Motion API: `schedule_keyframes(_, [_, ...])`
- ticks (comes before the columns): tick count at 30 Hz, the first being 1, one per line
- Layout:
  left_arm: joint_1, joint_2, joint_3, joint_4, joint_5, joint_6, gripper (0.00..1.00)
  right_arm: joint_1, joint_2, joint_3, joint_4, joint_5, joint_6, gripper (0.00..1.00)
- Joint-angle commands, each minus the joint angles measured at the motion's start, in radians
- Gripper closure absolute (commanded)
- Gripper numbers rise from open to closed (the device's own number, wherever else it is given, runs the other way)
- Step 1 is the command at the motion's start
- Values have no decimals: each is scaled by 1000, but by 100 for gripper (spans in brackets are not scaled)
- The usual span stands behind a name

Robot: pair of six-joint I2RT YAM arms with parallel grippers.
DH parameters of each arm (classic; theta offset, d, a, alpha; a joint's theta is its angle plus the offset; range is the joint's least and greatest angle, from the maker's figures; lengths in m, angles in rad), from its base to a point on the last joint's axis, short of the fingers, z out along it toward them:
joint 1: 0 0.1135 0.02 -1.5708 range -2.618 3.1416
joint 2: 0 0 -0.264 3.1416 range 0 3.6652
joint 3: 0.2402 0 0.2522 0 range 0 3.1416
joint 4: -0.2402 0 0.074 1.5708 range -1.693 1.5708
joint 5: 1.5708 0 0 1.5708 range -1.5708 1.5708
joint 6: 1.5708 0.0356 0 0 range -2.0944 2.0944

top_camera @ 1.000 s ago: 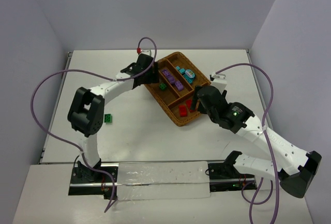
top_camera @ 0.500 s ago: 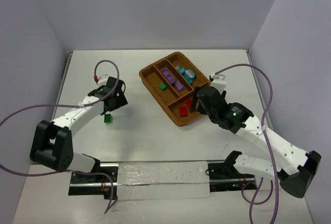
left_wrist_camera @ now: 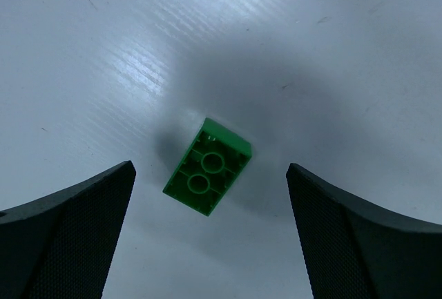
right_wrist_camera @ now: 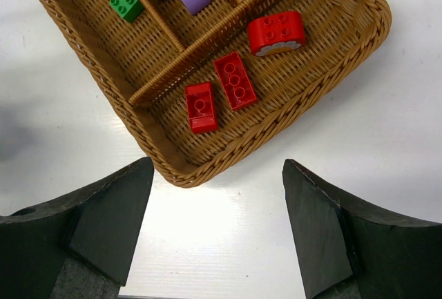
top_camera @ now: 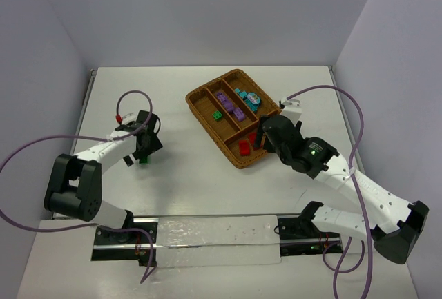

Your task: Sort the legos into containers by color

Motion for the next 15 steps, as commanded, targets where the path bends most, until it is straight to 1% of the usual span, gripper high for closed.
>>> schedule_keyframes(1, [29,26,-22,83,45,-24,4,13,-8,-3,30,12,2,17])
schedule_keyframes(5, [30,49,-21,113,62,-24,24,14,-10,-4,28,16,-1,17])
schedule_keyframes(9, [30,48,-11,120,64,-13,51,12,-12,-3,25,17,2,17])
schedule_keyframes(10, [30,34,-6,123,70,-3,65,12,-14,-3,27,17,2,17])
schedule_keyframes(13, [15,-6,31,135,98,33,83,12,-14,-3,25,21,3,17])
schedule_keyframes(15, [-15,-35,64,140,115,64,91,13,-15,-2,26,22,4,17])
